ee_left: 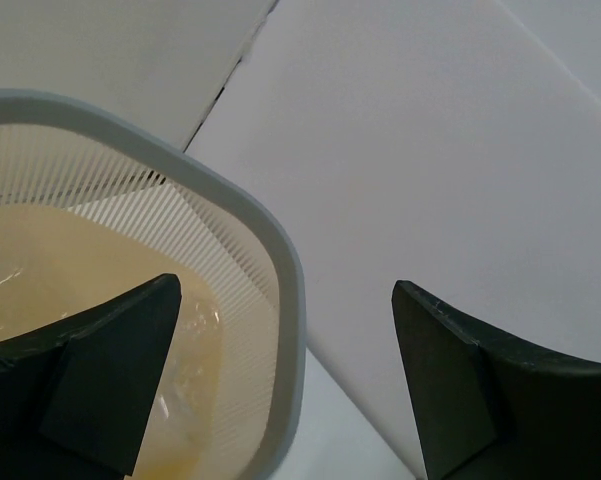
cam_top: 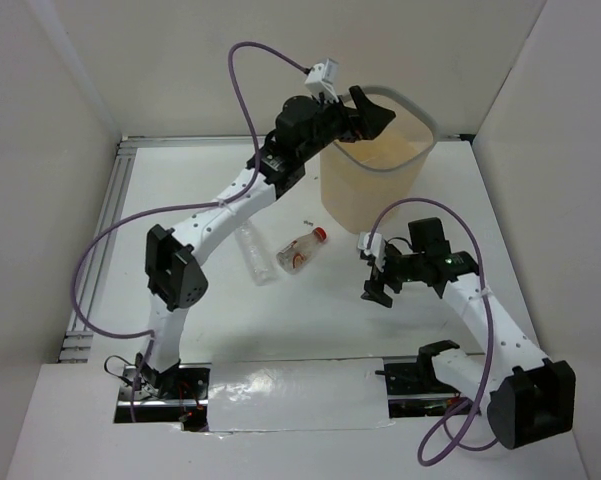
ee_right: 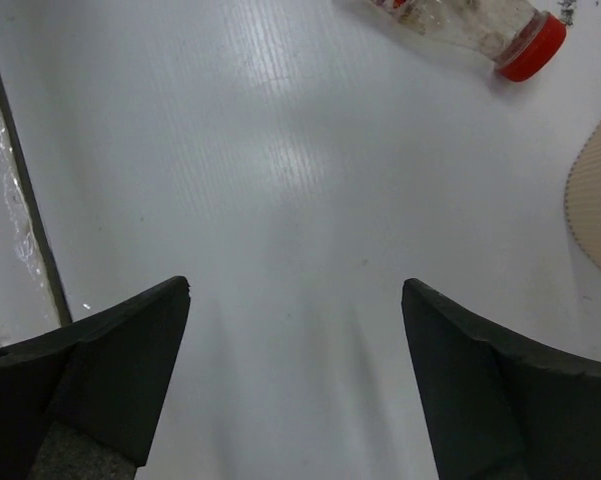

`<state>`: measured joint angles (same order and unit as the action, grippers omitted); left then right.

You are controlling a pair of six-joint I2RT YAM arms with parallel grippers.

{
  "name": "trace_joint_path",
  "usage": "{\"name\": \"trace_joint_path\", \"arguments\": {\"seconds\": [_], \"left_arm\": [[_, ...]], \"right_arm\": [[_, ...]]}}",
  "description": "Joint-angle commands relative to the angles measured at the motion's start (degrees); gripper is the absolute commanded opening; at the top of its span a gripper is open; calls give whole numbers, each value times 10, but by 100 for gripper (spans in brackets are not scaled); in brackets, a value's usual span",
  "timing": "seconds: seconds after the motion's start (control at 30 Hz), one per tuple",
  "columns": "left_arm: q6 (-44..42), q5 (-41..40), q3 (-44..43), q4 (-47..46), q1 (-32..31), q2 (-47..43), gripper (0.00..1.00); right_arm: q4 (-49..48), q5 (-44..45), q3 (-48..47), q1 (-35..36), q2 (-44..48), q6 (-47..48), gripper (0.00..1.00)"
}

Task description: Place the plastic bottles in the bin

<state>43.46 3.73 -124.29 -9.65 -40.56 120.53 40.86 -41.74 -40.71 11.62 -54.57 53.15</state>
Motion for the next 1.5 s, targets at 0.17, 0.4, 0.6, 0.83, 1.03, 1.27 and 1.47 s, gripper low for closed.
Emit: {"name": "trace_joint_path", "arguments": {"seconds": [0.17,0.4,0.6,0.83,1.03,1.27,1.47], "left_arm": [[-86,-20,326,16,25,-330,95],[-79,-137,596,181,101,-622,45],[-14,-153,706,350,138,-759,77],[67,-135,803,415,144,-843,96],[74,-114,831,421,144,-860,96],[76,-94,852,420,144,-865,96],[91,-77,876,409,144,-855,96]], "right_arm": [[-128,96,-46,105,-91,-73,82],[-176,181,-101,208,-171,-9,100],[-241,246,-140,262,-247,30,100],[-318,293,-152,275,-350,114,100],[-352,293,-179,282,-410,144,100],[-368,306,-205,299,-461,181,100],[-293,224,-255,299,-502,240,100]]}}
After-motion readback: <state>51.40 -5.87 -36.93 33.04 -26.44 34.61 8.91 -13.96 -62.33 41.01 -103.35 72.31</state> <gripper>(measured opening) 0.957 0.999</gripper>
